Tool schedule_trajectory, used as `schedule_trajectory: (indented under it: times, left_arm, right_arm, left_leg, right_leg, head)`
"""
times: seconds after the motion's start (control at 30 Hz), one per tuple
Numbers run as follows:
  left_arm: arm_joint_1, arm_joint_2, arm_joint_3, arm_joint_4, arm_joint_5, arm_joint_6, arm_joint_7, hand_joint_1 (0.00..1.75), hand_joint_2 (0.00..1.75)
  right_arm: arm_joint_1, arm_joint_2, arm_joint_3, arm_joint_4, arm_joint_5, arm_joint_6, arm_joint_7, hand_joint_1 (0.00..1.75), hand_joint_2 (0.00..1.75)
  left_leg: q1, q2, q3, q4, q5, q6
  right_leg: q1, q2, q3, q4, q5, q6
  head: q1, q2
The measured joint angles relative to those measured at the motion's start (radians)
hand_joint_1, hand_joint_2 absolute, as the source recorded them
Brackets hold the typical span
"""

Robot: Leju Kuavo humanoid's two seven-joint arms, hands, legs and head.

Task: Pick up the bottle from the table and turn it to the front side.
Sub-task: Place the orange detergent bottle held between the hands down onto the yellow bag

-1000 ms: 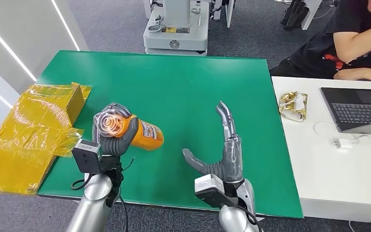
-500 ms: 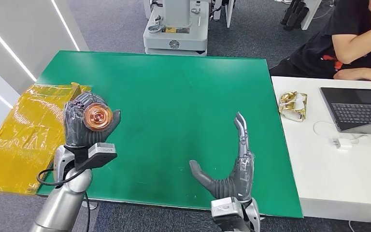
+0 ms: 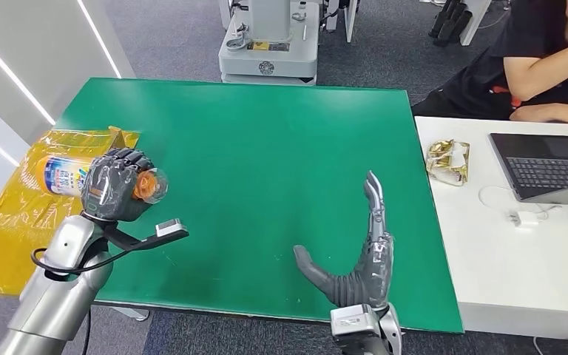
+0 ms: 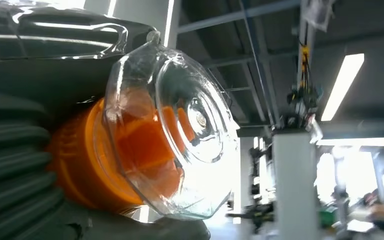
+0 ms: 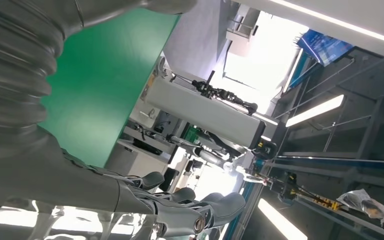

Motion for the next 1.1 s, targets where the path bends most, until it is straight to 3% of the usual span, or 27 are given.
schedule_trajectory:
  times: [0.17,0.5,1.1]
  left_arm:
    - [-0.006,0.060,-0.035,0.113,-0.274,-0.010,0.111,1.75,1.75]
    - [-0.030,0.090,-0.068,0.280,-0.302,-0.037,0.164,1.75,1.75]
    - [-0.148,0.092,-0.097,0.527,-0.301,-0.068,0.049,1.75,1.75]
  right_arm:
    - [0.000,0.003,0.000,-0.004,-0.010,-0.003,-0.024,0.00,1.75]
    - [0.001,0.003,0.001,-0.020,-0.025,-0.007,-0.034,0.00,1.75]
    - [0.001,0.003,0.002,-0.039,-0.044,-0.001,-0.026,0.00,1.75]
  left_leg:
    - [0.000,0.001,0.000,0.000,0.000,0.000]
    - [0.000,0.001,0.000,0.000,0.000,0.000]
    - [0.000,0.000,0.000,0.000,0.000,0.000]
  right_leg:
    - [0.000,0.001,-0.001,0.000,0.000,0.000]
    - [0.000,0.001,-0.001,0.000,0.000,0.000]
    - [0.000,0.000,-0.001,0.000,0.000,0.000]
  head:
    - [0.000,0.000]
    - [0.000,0.000]
    - [0.000,0.000]
